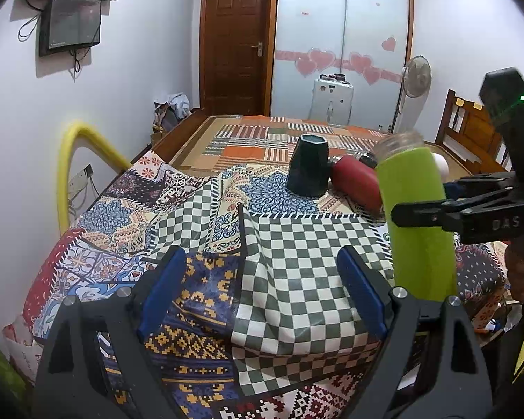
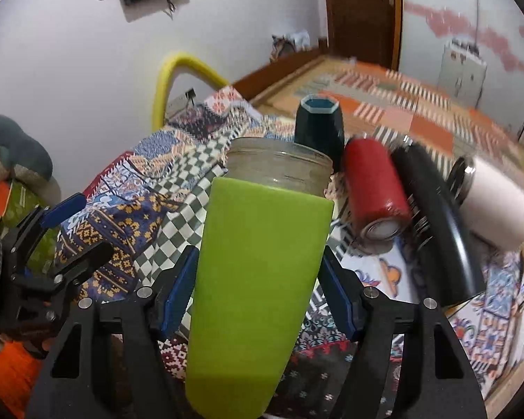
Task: Flip cup upright
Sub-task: 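Rotate the green bottle with the right gripper until its open mouth faces up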
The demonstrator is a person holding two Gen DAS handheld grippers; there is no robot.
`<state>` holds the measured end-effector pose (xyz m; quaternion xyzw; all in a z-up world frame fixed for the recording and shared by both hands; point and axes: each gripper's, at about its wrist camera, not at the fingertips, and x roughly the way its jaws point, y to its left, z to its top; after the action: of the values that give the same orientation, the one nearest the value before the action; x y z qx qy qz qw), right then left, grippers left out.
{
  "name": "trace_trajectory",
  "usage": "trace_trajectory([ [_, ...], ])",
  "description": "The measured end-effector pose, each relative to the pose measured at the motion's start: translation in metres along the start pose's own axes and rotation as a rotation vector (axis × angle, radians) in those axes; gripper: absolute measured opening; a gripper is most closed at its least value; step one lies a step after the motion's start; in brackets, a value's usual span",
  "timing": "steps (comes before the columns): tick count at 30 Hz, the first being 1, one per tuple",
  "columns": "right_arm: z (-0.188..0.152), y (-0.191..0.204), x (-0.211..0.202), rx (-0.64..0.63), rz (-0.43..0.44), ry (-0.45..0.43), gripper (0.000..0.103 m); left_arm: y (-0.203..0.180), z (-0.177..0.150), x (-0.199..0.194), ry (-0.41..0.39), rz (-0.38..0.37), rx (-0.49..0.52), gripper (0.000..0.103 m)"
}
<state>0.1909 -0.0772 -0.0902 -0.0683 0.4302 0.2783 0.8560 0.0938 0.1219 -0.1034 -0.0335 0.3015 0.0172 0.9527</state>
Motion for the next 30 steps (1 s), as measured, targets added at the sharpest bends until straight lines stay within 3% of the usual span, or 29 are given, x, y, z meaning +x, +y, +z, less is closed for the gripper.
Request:
trace_trajectory([
  [14,0.008,-0.003,-0.039,-0.019,-0.070,-0.223,0.060,-0.017,0.009,-0.003,-0.027,0.000,0.023,0.092],
  [30,-0.002,-0.005,-0.022,-0.057,-0.088,-0.195,0.060,-0.026,0.006,0.011,0.001,-0.014,0.039,0.092],
])
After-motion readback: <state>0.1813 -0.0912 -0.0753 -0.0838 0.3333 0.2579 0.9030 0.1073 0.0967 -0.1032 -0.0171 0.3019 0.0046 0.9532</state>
